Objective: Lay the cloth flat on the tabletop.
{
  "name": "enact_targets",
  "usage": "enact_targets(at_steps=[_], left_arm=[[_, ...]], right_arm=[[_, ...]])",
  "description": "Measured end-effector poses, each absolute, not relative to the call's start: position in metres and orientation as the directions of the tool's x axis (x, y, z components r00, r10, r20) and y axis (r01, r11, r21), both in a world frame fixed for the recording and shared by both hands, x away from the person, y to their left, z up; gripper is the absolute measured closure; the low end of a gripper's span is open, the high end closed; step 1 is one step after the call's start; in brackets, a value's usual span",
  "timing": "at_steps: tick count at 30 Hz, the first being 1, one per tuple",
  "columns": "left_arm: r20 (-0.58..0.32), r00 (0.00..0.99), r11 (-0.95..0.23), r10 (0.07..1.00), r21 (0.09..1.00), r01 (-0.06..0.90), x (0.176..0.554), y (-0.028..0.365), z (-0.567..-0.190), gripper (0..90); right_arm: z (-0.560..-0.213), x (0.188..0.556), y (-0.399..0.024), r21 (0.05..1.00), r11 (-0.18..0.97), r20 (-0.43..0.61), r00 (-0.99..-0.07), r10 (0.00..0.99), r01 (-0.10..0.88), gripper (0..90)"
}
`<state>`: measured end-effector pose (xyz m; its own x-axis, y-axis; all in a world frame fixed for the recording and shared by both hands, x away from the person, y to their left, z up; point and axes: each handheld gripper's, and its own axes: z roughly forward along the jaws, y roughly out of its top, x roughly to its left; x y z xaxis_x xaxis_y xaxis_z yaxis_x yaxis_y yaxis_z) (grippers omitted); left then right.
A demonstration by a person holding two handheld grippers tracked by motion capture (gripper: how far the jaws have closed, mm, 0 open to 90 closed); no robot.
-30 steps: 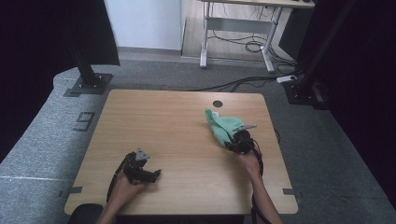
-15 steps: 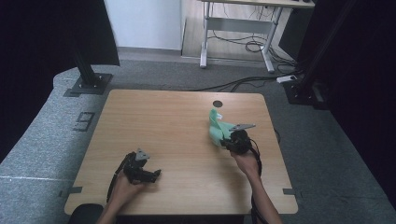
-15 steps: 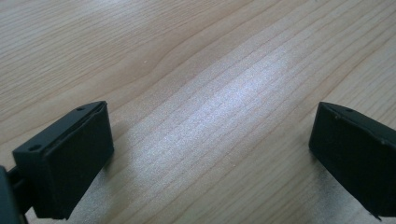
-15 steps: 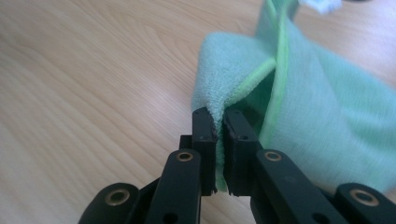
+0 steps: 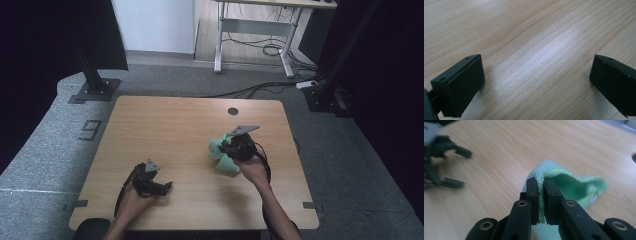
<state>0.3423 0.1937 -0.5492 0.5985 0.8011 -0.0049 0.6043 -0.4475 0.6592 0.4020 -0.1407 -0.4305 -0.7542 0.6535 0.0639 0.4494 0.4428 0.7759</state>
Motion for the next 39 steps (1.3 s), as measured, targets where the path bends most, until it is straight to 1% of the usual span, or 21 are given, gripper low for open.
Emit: enact_targets(at_steps=[3, 4, 8, 9, 10, 11, 12, 15, 20, 22, 23, 26, 28, 29, 30, 34, 36, 39], left_arm=[[-0.005, 0.599, -0.448, 0.801, 0.659, 0.604, 0.342, 0.194, -0.549, 0.0], [-0.004, 0.599, -0.448, 0.801, 0.659, 0.604, 0.342, 0.194, -0.549, 0.0], [-0.005, 0.600, -0.449, 0.800, 0.659, 0.604, 0.342, 0.194, -0.549, 0.0], [-0.005, 0.601, -0.449, 0.799, 0.659, 0.603, 0.342, 0.194, -0.549, 0.0], [-0.005, 0.602, -0.451, 0.798, 0.659, 0.602, 0.342, 0.194, -0.549, 0.0], [-0.004, 0.604, -0.452, 0.797, 0.659, 0.601, 0.342, 0.194, -0.549, 0.0], [-0.005, 0.608, -0.455, 0.794, 0.659, 0.599, 0.342, 0.194, -0.549, 0.0], [-0.005, 0.615, -0.460, 0.788, 0.659, 0.595, 0.342, 0.194, -0.549, 0.0], [-0.003, 0.613, -0.464, 0.790, 0.652, 0.600, 0.342, 0.193, -0.548, 0.2], [-0.002, 0.613, -0.463, 0.790, 0.653, 0.599, 0.341, 0.191, -0.545, 4.3], [0.007, 0.613, -0.468, 0.790, 0.653, 0.595, 0.341, 0.190, -0.545, 6.5], [0.046, 0.625, -0.490, 0.779, 0.666, 0.562, 0.338, 0.183, -0.538, 8.3], [0.039, 0.641, -0.487, 0.766, 0.686, 0.540, 0.337, 0.179, -0.533, 10.2], [0.046, 0.656, -0.491, 0.754, 0.703, 0.515, 0.335, 0.173, -0.526, 13.1], [0.046, 0.656, -0.491, 0.754, 0.703, 0.515, 0.335, 0.173, -0.526, 14.3], [0.038, 0.691, -0.502, 0.722, 0.716, 0.485, 0.337, 0.160, -0.516, 14.6], [0.012, 0.705, -0.490, 0.709, 0.728, 0.480, 0.340, 0.152, -0.511, 15.1], [0.001, 0.734, -0.499, 0.679, 0.733, 0.462, 0.346, 0.139, -0.505, 15.1]], right_arm=[[-0.425, 0.404, -0.120, 0.783, 0.456, 0.065, -0.784, 0.617, 0.424, 81.8], [-0.425, 0.404, -0.120, 0.783, 0.456, 0.065, -0.784, 0.617, 0.424, 81.8], [-0.441, 0.408, -0.093, 0.747, 0.500, 0.083, -0.809, 0.582, 0.437, 78.7], [-0.448, 0.410, -0.088, 0.735, 0.510, 0.096, -0.813, 0.574, 0.447, 75.1], [-0.461, 0.413, -0.079, 0.716, 0.521, 0.119, -0.817, 0.564, 0.464, 63.4], [-0.461, 0.413, -0.079, 0.716, 0.521, 0.119, -0.817, 0.564, 0.464, 63.4], [-0.464, 0.413, -0.077, 0.713, 0.524, 0.111, -0.813, 0.571, 0.466, 57.5], [-0.463, 0.414, -0.080, 0.726, 0.505, 0.106, -0.801, 0.589, 0.467, 50.7], [-0.449, 0.412, -0.102, 0.742, 0.486, 0.081, -0.780, 0.620, 0.463, 49.7], [-0.450, 0.410, -0.109, 0.740, 0.481, 0.079, -0.771, 0.632, 0.470, 49.6], [-0.453, 0.408, -0.114, 0.738, 0.479, 0.081, -0.766, 0.638, 0.476, 49.2], [-0.462, 0.405, -0.121, 0.733, 0.476, 0.084, -0.759, 0.646, 0.486, 48.4], [-0.469, 0.401, -0.123, 0.728, 0.476, 0.090, -0.756, 0.648, 0.494, 48.0], [-0.475, 0.398, -0.124, 0.726, 0.480, 0.087, -0.757, 0.647, 0.493, 47.5], [-0.475, 0.398, -0.124, 0.726, 0.480, 0.087, -0.757, 0.647, 0.493, 47.5], [-0.484, 0.391, -0.124, 0.726, 0.492, 0.061, -0.758, 0.650, 0.480, 47.5], [-0.487, 0.387, -0.125, 0.725, 0.494, 0.059, -0.758, 0.650, 0.480, 47.4], [-0.492, 0.383, -0.127, 0.728, 0.488, 0.060, -0.753, 0.655, 0.482, 45.9]])
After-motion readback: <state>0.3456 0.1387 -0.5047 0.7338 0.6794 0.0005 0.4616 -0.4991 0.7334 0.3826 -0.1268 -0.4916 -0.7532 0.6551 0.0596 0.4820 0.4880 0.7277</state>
